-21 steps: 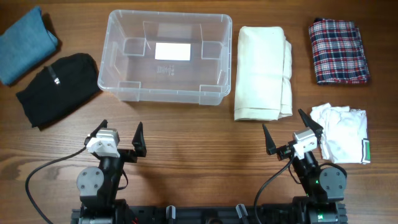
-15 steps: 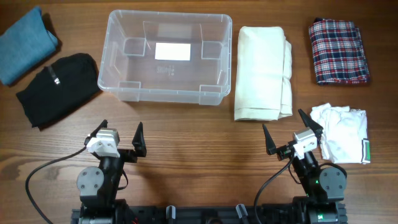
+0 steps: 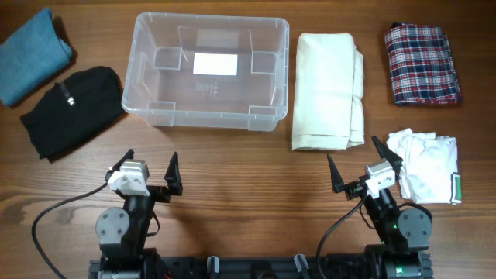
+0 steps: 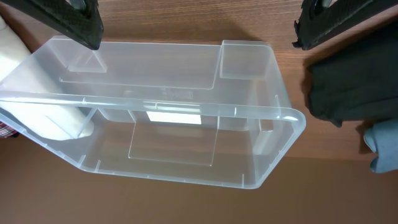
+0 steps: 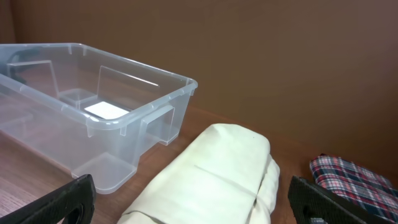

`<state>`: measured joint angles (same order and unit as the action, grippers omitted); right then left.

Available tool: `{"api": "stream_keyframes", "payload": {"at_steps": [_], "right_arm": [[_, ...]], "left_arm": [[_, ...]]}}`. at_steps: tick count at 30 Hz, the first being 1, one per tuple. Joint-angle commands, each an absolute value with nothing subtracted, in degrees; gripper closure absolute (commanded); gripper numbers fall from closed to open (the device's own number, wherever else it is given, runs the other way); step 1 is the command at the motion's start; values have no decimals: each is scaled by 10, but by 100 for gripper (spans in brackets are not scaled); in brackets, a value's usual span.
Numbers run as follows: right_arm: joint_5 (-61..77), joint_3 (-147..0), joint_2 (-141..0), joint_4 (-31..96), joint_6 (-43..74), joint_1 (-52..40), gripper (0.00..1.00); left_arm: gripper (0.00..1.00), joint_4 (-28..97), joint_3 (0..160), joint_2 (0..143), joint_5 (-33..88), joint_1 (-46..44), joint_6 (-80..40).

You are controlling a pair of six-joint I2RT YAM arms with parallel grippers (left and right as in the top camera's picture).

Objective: Pack container

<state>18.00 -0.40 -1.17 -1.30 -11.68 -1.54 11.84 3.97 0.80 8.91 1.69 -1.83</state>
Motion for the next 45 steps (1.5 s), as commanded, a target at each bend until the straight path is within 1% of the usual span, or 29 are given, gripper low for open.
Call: {"api": "stream_keyframes", "payload": {"at_steps": [1, 15, 17, 21, 22, 23, 25, 26, 28, 29, 31, 34, 35, 37, 40, 41, 42, 43, 45], "right_arm": [[187, -3, -10, -16, -120, -12, 0], [187, -3, -10, -16, -120, -12, 0], [177, -3, -10, -23, -209, -12, 0], [150, -3, -10, -15, -291, -12, 0], [166, -3, -10, -24, -325, -12, 0], [208, -3, -10, -34, -330, -12, 0], [262, -3, -10, -34, -329, -12, 0], [264, -3, -10, -38, -320, -12, 0], [232, -12, -15, -55, -217, -12, 1], [231, -20, -26, -56, -209, -12, 0], [231, -62, -88, -57, -204, -12, 0], [242, -224, -310, -52, -181, -12, 0], [263, -298, -393, -27, -176, -10, 0], [316, -426, -516, 48, -176, -1, 0], [422, -708, -747, 245, -170, 27, 0], [431, -777, -802, 299, -139, 27, 0], [429, -814, -836, 325, -115, 27, 0], [432, -836, -872, 323, -95, 27, 0], [413, -837, -903, 343, -71, 28, 0]], "left_arm": [[0, 118, 37, 8, 94, 22, -24], [0, 118, 37, 8, 94, 22, -24], [0, 118, 37, 8, 94, 22, -24], [0, 118, 37, 8, 94, 22, -24], [0, 118, 37, 8, 94, 22, -24], [0, 118, 37, 8, 94, 22, -24], [0, 118, 37, 8, 94, 22, -24], [0, 118, 37, 8, 94, 22, -24], [0, 118, 37, 8, 94, 22, -24], [0, 118, 37, 8, 94, 22, -24], [0, 118, 37, 8, 94, 22, -24], [0, 118, 37, 8, 94, 22, -24], [0, 118, 37, 8, 94, 22, -24], [0, 118, 37, 8, 94, 22, -24], [0, 118, 37, 8, 94, 22, -24], [0, 118, 37, 8, 94, 22, -24], [0, 118, 37, 8, 94, 22, -24], [0, 118, 37, 8, 94, 22, -24], [0, 118, 37, 8, 94, 22, -24]]}}
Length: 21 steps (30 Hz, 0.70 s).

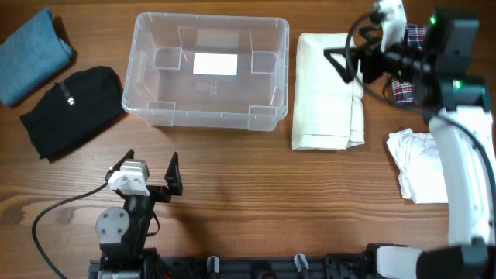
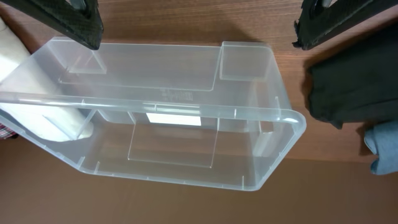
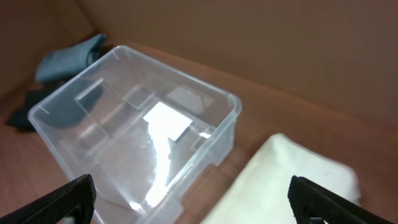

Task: Pack container
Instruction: 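Reach the right gripper to the folded cream cloth and grasp it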

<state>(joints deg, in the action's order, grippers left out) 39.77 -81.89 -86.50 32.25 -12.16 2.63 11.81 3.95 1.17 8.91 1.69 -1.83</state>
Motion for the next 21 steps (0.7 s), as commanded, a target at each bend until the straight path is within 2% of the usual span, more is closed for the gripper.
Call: {"api": "stream_keyframes", "payload": {"at_steps": [1, 6, 9, 15, 21], "right_arm": [[378, -837, -921, 354, -71, 28, 0], [180, -837, -968, 402, 62, 62, 0], [180, -837, -1008, 431, 58, 96, 0], [298, -835, -1111, 447, -15, 131, 0], [331, -818, -1166, 436, -32, 157, 0]], "left_arm": [[0, 118, 37, 8, 94, 22, -24], [0, 118, 37, 8, 94, 22, -24], [0, 118, 37, 8, 94, 22, -24], [0, 118, 37, 8, 94, 22, -24], [0, 118, 37, 8, 94, 22, -24]]}}
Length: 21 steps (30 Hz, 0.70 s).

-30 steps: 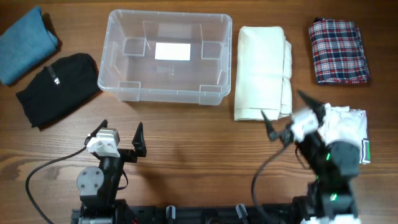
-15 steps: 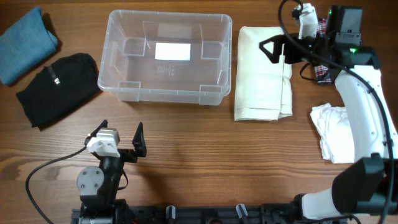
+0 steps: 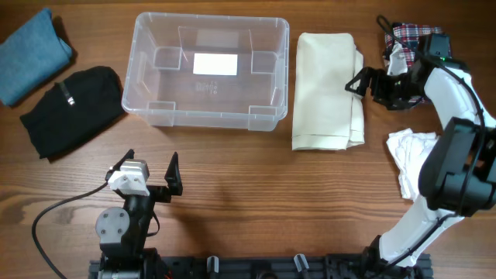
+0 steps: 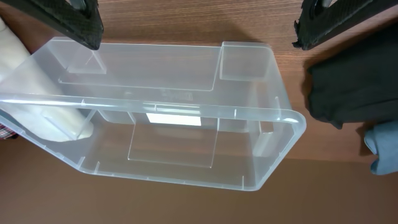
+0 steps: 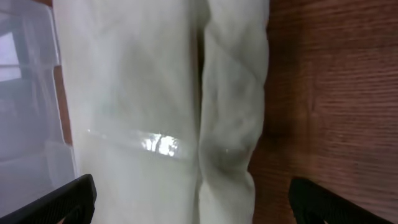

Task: Pack container
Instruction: 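Reach the right gripper to the folded cream cloth and grasp it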

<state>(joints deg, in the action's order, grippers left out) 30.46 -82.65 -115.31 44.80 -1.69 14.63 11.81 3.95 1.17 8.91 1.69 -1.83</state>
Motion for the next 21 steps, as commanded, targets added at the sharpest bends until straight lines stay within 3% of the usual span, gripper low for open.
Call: {"api": "stream_keyframes", "payload": {"at_steps": [1, 15, 21], "right_arm": [[334, -808, -1168, 425, -30, 160, 0], [410, -624, -1169, 119, 66, 162, 0], [429, -612, -1206, 79, 77, 138, 0]], "left_arm": [[0, 118, 37, 8, 94, 22, -24], [0, 118, 37, 8, 94, 22, -24], [0, 118, 37, 8, 94, 22, -24]]}}
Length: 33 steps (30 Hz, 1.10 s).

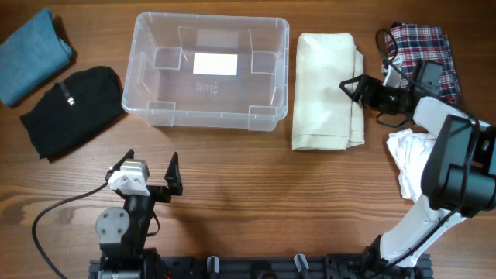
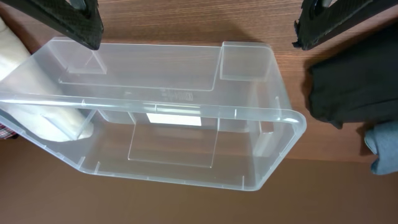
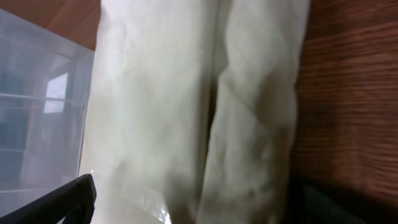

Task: Pack container
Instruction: 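Reach the right gripper to the folded cream cloth and grasp it, then lift the cream cloth with the right gripper and lower it into the bin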

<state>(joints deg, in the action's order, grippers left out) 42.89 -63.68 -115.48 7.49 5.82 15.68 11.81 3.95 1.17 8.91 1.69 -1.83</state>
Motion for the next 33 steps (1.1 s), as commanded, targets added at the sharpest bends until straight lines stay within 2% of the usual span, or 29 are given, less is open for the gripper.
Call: {"api": "stream_keyframes", "payload": {"at_steps": [1, 3, 6, 7, 10, 11, 14, 18, 23, 26, 29, 33], "right_arm": [[434, -612, -1216, 72, 77, 131, 1], [435, -612, -1230, 65, 77, 117, 7], [434, -612, -1232, 66, 77, 115, 35], [433, -612, -1232, 66, 76, 115, 48], [433, -612, -1232, 64, 75, 115, 63], [433, -612, -1232, 64, 75, 115, 73], [441, -618, -1223, 81, 75, 115, 96], [447, -655, -1170, 153, 64, 115, 96], [435, -731, -1040, 289, 12, 115, 96], [424, -797, -965, 399, -66, 115, 96], [353, -867, -912, 496, -132, 114, 96], [330, -959, -876, 545, -200, 105, 96]], "left_arm": [[0, 118, 37, 8, 94, 22, -24], [0, 118, 37, 8, 94, 22, -24], [0, 118, 37, 8, 94, 22, -24], [0, 118, 37, 8, 94, 22, -24], [0, 118, 37, 8, 94, 22, -24], [0, 118, 37, 8, 94, 22, -24], [0, 118, 37, 8, 94, 22, -24], [0, 118, 37, 8, 94, 22, -24], [0, 118, 37, 8, 94, 22, -24], [0, 118, 37, 8, 94, 22, -24], [0, 118, 37, 8, 94, 22, -24], [0, 118, 37, 8, 94, 22, -24]]}}
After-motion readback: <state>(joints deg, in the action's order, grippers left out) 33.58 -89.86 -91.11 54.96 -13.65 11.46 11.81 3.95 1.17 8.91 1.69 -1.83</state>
